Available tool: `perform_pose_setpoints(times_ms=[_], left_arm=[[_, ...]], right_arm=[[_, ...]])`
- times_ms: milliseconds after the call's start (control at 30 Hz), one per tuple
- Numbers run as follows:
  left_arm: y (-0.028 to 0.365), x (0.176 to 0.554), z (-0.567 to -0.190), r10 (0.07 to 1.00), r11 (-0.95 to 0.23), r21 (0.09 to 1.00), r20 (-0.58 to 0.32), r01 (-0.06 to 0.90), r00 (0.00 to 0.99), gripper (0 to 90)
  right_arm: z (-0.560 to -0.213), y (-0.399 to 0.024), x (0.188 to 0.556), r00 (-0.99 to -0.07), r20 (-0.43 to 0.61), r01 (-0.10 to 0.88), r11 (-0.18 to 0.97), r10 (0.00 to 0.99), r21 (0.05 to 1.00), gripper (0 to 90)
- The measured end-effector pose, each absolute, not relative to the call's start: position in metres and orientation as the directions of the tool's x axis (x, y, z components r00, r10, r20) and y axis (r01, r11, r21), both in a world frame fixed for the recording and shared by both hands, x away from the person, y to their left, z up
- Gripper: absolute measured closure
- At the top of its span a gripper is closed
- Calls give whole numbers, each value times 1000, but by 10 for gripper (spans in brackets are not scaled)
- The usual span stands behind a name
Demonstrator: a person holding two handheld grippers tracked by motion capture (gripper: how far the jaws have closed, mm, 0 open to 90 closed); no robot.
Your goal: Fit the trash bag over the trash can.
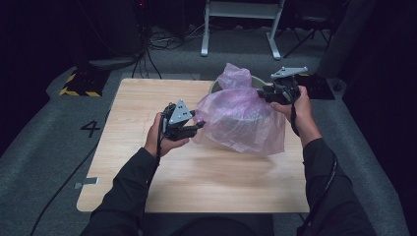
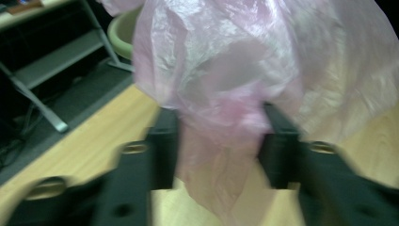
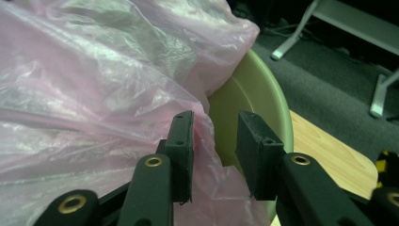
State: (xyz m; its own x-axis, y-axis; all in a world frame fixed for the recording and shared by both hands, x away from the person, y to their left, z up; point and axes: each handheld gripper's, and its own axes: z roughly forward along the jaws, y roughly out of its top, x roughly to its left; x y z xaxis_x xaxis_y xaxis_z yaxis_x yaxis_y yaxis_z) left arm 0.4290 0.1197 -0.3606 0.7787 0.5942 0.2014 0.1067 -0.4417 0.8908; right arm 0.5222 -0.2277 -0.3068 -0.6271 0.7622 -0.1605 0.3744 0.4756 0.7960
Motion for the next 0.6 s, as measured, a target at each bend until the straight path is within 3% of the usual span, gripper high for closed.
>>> perform_pose_setpoints(times_ms=[33, 133, 167, 333, 433, 600], left_arm=[[120, 429, -361, 594, -442, 891, 201, 107, 779, 725], [121, 432, -358, 601, -445, 891, 217, 96, 769, 832], [121, 432, -358, 601, -445, 891, 217, 96, 769, 844], [123, 433, -352, 627, -437, 893, 220, 104, 747, 852], [124, 433, -348, 635, -424, 899, 210, 109, 743, 852], [122, 429, -341, 635, -410, 908, 212, 92, 743, 824]], right_arm=[[-307, -228, 522, -627, -161, 374, 476, 762, 796, 629], [-304, -229, 513, -661, -192, 312, 499, 725, 808, 457], [-304, -229, 513, -661, -192, 312, 499, 725, 808, 457], [-297, -232, 491, -675, -231, 226, 494, 701, 839, 326], [-290, -231, 472, -688, -249, 168, 483, 682, 859, 300], [-289, -206, 425, -763, -336, 23, 542, 553, 840, 286]])
